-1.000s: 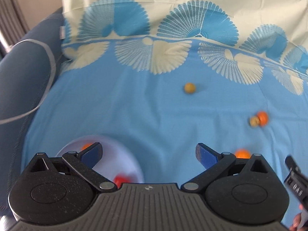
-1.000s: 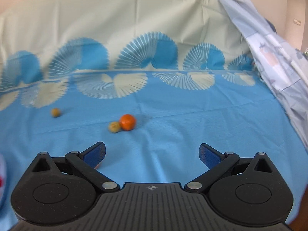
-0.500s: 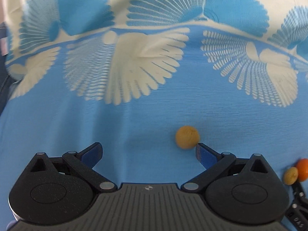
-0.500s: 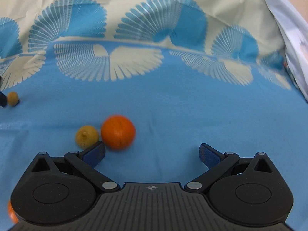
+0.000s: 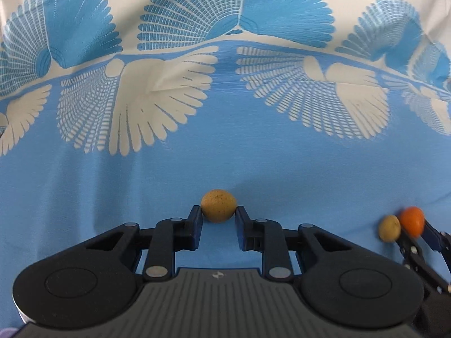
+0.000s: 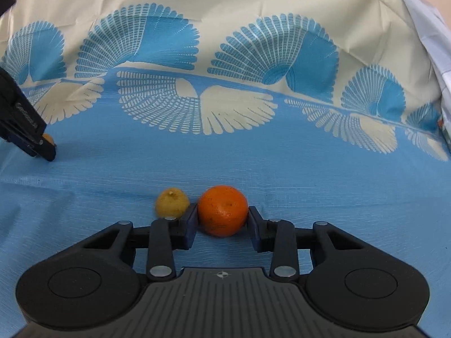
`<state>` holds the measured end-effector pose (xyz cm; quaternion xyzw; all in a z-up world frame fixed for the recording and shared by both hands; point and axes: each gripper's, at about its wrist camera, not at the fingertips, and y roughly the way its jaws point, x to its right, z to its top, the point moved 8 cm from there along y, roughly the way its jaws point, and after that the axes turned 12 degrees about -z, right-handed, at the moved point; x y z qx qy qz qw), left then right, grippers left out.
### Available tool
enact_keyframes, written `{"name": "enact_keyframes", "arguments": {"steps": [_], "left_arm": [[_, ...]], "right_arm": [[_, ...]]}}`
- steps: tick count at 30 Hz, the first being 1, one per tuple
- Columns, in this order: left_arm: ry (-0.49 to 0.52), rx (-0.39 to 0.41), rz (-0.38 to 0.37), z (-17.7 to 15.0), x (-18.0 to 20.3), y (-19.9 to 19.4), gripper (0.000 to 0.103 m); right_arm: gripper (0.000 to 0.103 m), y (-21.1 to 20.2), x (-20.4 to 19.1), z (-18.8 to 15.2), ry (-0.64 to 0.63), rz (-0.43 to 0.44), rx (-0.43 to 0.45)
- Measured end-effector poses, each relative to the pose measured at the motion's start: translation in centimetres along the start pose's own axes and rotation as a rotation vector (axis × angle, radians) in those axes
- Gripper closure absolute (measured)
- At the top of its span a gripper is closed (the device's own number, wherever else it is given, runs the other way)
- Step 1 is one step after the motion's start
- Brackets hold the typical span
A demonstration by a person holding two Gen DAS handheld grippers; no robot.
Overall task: Organize fruits
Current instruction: 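Lift the yellow-brown fruit in the left tool while the right tool lifts the mandarin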
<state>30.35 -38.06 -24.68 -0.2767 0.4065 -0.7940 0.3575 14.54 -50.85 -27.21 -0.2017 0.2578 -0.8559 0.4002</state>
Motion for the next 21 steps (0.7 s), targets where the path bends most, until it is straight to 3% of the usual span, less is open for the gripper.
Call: {"name": "enact_keyframes", "arguments": {"steps": [6,11,15,21], "left_arm": [[0.018,0.052,-0.004,-1.0,1.4,-4.7,0.075],[0.024,0.112,-0.030,-3.3,2.4,-11.6,0.075],[0.021,0.135,-0.042,-5.9,2.7,-17.1,0.075],[0.008,0.164,-0.025,-10.3,1.3,-24.7,0.075]], "right_arm": [[0.065,-1.0,3.4,-0.1,0.080,-0.082,-0.051],[0.065,-5.9,5.8,0.7,0.097,-0.109,-0.017],[0.065,-12.2,5.9,-0.1,0.068,-0.065,-0.005],[0.065,-21.5,2.6,-1.6,0.029,0.064,-0.032]]}}
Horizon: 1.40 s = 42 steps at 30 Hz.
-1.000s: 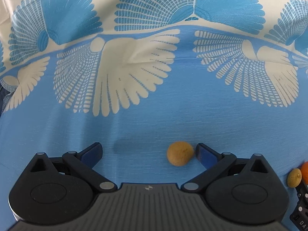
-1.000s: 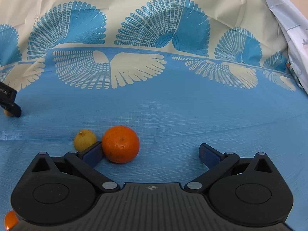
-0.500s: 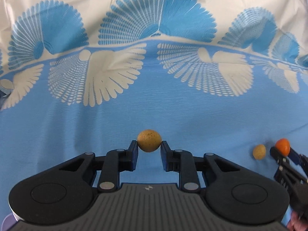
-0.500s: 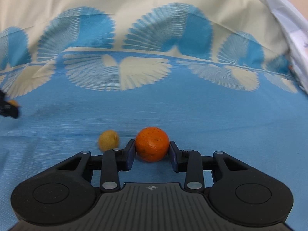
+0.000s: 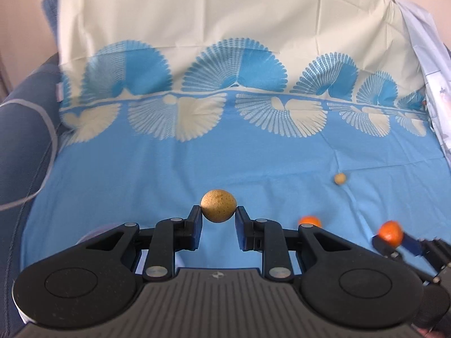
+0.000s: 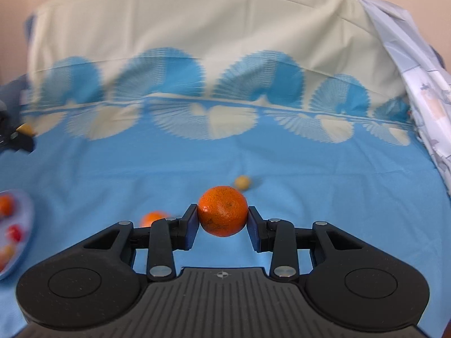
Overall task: Organize fruits
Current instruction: 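Lift the yellow-brown fruit in the left tool while the right tool lifts the mandarin, then carry the yellow-brown fruit in the left tool while the right tool carries the mandarin over the plate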
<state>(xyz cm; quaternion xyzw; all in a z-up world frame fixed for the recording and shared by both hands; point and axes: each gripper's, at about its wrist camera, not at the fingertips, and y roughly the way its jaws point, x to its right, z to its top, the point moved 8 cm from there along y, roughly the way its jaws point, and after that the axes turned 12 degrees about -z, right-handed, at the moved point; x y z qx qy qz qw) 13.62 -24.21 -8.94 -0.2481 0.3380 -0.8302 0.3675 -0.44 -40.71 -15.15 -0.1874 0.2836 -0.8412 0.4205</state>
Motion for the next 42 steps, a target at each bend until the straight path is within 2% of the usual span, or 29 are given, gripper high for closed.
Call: {"name": "enact_keyframes", "arguments": {"steps": [8,17,26,42], "left_arm": [[-0.083,0.017,0.067,-4.7,-4.4,-8.1,0.075],[-0.163,0.061,0.141,-8.5,-9.2,-15.3,0.075],[-0.221,0.105,0.160,-11.0,-11.3,-19.5,0.075],[-0.276,0.118,0.157,-11.9,-12.9,-20.4,0.075]], "right_arm": [[0.065,-8.6,-8.6,-1.4,-0.037,0.228,-0.032],[0.065,-16.5,-15.7,-2.7,-0.154,0.383,-0.017],[0.065,-21.0,-18.1,-3.4,-0.241,0.408,0.038],[0.065,-21.7,-18.5,-3.6,-0.268,0.383,0.046]]}}
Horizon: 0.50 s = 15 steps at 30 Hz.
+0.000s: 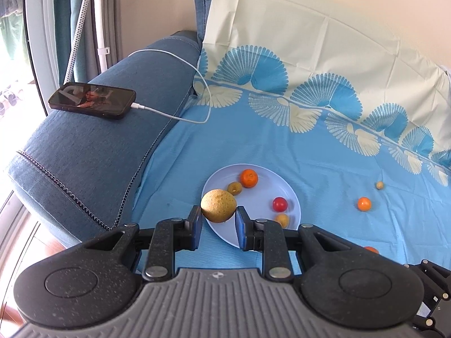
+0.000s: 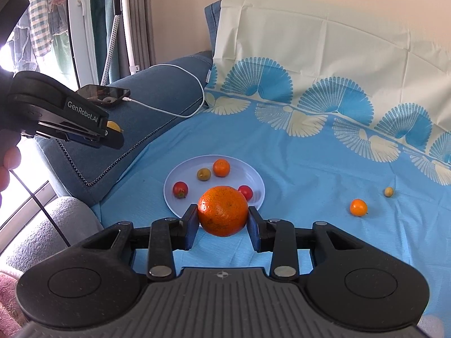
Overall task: Organize fruits
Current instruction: 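Carry the yellow-brown fruit in the left tool while the right tool carries the mandarin over the plate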
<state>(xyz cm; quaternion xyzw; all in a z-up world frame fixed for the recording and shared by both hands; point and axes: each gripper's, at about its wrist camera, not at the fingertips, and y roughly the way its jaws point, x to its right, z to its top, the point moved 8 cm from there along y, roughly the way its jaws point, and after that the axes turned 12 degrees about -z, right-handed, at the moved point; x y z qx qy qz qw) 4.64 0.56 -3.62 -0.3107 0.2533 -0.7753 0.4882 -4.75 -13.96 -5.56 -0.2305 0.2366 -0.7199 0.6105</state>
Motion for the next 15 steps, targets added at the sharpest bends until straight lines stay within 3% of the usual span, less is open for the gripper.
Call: {"name": "enact_keyframes", "arguments": {"steps": [15], "left_arm": [[-0.014,-0.037,-0.012,0.4,-0.2,2.5,0.075]], "right_arm": [[0.065,2.3,0.0,0.2,0.016,0.015,-0.041]]}}
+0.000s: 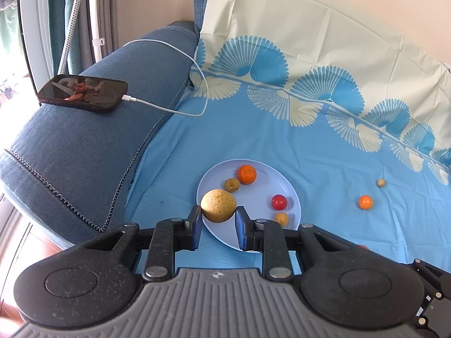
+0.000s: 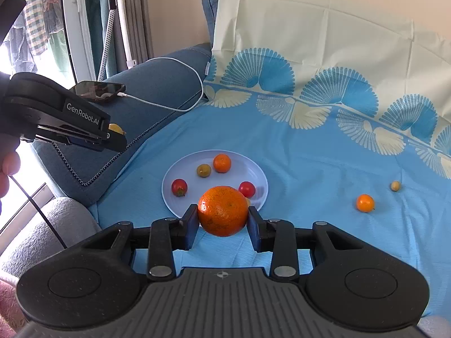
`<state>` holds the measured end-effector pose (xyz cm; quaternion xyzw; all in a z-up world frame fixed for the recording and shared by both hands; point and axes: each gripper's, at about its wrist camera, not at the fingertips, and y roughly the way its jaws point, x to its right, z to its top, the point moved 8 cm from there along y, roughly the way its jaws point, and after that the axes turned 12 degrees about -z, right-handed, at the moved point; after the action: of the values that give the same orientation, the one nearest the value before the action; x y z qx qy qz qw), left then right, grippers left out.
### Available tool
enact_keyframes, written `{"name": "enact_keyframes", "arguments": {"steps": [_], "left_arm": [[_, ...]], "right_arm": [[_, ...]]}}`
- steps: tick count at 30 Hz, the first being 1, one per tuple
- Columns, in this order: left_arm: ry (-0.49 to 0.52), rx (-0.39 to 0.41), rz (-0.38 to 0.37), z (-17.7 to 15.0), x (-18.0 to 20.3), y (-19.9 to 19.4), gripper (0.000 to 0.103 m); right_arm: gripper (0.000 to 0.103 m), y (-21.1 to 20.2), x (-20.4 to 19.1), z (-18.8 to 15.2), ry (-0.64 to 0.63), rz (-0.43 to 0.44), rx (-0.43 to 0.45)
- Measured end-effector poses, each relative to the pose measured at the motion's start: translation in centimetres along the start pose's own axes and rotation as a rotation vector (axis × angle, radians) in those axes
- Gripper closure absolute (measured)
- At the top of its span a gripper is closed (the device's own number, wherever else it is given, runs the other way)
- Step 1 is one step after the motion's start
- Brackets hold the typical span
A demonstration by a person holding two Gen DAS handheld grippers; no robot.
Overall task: Organize fruits
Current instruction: 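Carry the yellow-brown fruit in the left tool while the right tool carries the mandarin over the plate, then open the left tool over the plate while the right tool releases the mandarin onto it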
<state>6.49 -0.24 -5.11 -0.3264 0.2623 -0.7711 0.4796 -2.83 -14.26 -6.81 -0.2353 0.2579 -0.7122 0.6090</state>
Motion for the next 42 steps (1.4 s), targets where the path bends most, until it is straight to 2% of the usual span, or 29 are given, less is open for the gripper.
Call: {"name": "enact_keyframes", "arguments": {"steps": [14,29,42], "left_arm": [[0.007,-0.049,0.005,1.3,0.0,3.8,0.075],[0.024,-0.136,0.015,2.3,0.0,10.8,0.075],[0.036,-0.201,0.044,2.3,-0.9,16.1,0.075]], "right_arm": [[0.065,4.2,0.0,1.0,0.014,0.006,-0.043],[0.065,11.9,-0.2,2.4,0.034,0.036,-0.137],[0.065,16.1,0.0,2.2,0.034,0.047,-0.180]]}}
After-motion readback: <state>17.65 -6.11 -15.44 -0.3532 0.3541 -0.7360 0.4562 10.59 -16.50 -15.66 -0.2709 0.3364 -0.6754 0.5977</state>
